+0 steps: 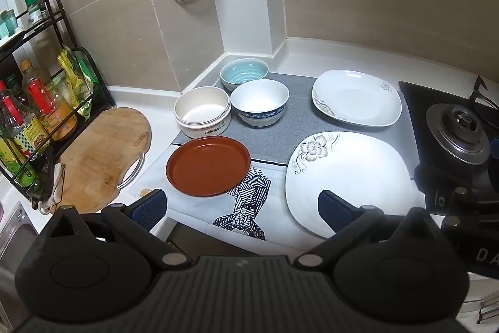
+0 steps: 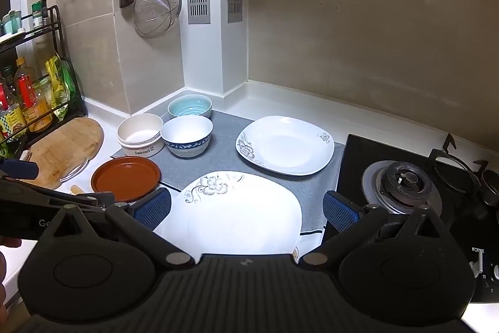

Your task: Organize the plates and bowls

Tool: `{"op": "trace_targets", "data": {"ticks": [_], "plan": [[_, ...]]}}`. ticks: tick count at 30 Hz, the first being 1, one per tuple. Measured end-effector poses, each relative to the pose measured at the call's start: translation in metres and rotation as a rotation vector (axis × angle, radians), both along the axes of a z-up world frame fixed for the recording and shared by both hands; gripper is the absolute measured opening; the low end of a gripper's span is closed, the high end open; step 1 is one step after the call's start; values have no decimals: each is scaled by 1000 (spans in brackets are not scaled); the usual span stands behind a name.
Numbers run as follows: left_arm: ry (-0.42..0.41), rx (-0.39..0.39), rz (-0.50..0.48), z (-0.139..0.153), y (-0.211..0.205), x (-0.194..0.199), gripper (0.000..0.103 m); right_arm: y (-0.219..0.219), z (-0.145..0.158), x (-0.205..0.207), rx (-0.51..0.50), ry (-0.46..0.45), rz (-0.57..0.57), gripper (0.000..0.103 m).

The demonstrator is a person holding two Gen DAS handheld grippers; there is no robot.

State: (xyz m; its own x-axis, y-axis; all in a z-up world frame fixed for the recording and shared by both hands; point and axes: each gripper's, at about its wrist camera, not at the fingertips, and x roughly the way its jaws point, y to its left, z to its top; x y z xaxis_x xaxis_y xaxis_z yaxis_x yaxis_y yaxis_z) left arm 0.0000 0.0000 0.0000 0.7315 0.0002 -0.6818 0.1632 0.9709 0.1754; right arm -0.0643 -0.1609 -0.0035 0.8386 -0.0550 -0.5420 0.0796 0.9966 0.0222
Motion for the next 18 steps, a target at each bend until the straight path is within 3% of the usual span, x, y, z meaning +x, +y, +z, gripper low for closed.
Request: {"op": "trace_targets", "data": {"ticks": [18], "plan": [[0,4,-5,-2,-3,0,103,1,0,0,5,2,-9,103]]}}
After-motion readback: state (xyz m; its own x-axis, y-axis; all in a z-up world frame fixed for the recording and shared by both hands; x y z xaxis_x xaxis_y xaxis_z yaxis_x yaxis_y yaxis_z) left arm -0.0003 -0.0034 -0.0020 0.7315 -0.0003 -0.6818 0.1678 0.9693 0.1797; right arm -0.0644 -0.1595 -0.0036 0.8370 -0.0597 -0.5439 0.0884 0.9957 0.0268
